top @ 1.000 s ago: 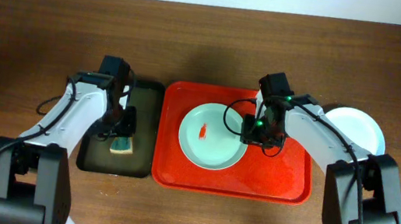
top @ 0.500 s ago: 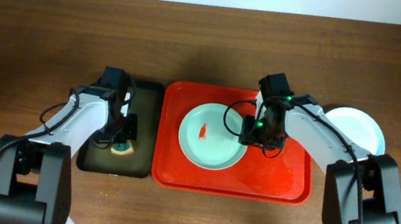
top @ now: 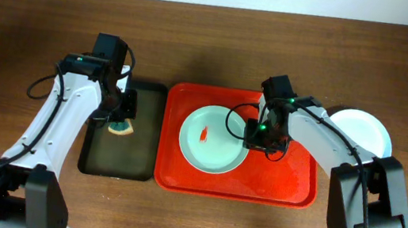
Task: Clean dirty plates on tray and stack at the side
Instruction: 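Lower the left gripper into the dark tray and grasp the sponge, then lift the sponge with the left gripper and carry it over the pale green plate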
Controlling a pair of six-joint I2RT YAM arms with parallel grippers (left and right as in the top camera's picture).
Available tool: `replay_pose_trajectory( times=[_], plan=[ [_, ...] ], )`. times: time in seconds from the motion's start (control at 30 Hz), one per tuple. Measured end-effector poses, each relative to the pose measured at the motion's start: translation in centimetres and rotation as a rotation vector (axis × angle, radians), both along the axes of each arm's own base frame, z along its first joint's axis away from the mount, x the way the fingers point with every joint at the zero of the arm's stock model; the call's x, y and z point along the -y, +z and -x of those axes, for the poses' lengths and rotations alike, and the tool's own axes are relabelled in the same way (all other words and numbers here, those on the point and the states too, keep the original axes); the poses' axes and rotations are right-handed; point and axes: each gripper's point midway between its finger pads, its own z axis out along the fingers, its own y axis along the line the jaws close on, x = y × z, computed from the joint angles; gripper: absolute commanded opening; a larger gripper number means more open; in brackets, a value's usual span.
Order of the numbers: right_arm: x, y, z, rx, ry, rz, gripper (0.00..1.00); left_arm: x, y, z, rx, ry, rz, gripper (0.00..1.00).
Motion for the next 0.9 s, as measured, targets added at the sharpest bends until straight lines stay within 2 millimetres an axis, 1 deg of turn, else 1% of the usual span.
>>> replay_pose_trajectory(
  times=[0.1, 0.13, 0.17, 0.2, 0.23, 0.27, 0.3, 0.37, 0.4, 0.47, 0.5, 0.53, 0.57, 0.63, 0.7, 0.77, 0.9],
  plan=[
    [-0.1, 0.0, 0.0, -0.002, 0.001, -0.007, 0.04, 0.0, 0.0, 0.0, 0.000, -0.001, 0.000, 0.00],
    [-0.1, 0.0, 0.1, -0.003, 0.001, -0.009, 0.08, 0.2, 0.0, 0.0, 0.000, -0.011, -0.001, 0.00],
    [-0.2, 0.0, 0.2, -0.009, 0.002, -0.011, 0.30, 0.3, 0.0, 0.0, 0.000, -0.025, -0.002, 0.00],
    [-0.2, 0.1, 0.3, -0.013, 0.002, -0.012, 0.44, 0.7, 0.0, 0.1, 0.001, -0.044, -0.003, 0.00],
    [-0.2, 0.1, 0.3, -0.014, 0.001, -0.014, 0.45, 1.0, 0.0, 0.1, 0.001, -0.058, -0.004, 0.00],
    [-0.3, 0.1, 0.2, -0.008, 0.004, -0.020, 0.33, 1.3, 0.0, 0.1, 0.002, -0.072, -0.004, 0.00],
    [-0.5, 0.1, -0.3, 0.010, 0.003, -0.026, 0.28, 1.5, 0.0, 0.2, 0.002, -0.083, -0.005, 0.00],
    [-0.7, 0.2, -1.0, 0.040, 0.005, -0.035, 0.09, 1.6, 0.0, 0.2, 0.002, -0.092, -0.006, 0.00],
    [-0.7, 0.2, -0.9, 0.035, 0.001, -0.034, 0.08, 1.6, 0.0, 0.2, 0.002, -0.092, -0.006, 0.00],
    [-0.6, 0.1, 0.0, 0.000, -0.003, -0.024, 0.09, 1.6, 0.0, 0.2, 0.002, -0.095, -0.007, 0.00],
    [-0.8, 0.1, 0.2, -0.006, 0.005, -0.022, 0.14, 1.6, 0.0, 0.2, 0.003, -0.095, -0.007, 0.00],
    [-1.3, 0.1, 0.5, -0.008, 0.019, -0.022, 0.23, 1.6, 0.0, 0.2, 0.003, -0.096, -0.006, 0.00],
    [-1.7, 0.1, 0.6, -0.007, 0.027, -0.022, 0.27, 1.6, 0.0, 0.1, 0.006, -0.096, -0.006, 0.00],
    [-2.3, 0.1, 0.4, 0.011, 0.039, -0.030, 0.28, 1.6, 0.0, 0.1, 0.006, -0.096, -0.006, 0.00],
    [-2.5, 0.2, 0.2, 0.021, 0.040, -0.033, 0.13, 1.6, 0.0, 0.1, 0.005, -0.096, -0.006, 0.00],
    [-2.3, 0.2, 0.1, 0.018, 0.032, -0.035, 0.04, 1.7, 0.0, 0.1, 0.006, -0.104, -0.001, 0.00],
    [-1.8, 0.3, -0.2, 0.016, 0.018, -0.062, 0.06, 1.8, 0.0, 0.1, 0.009, -0.135, 0.001, 0.00]
  ],
)
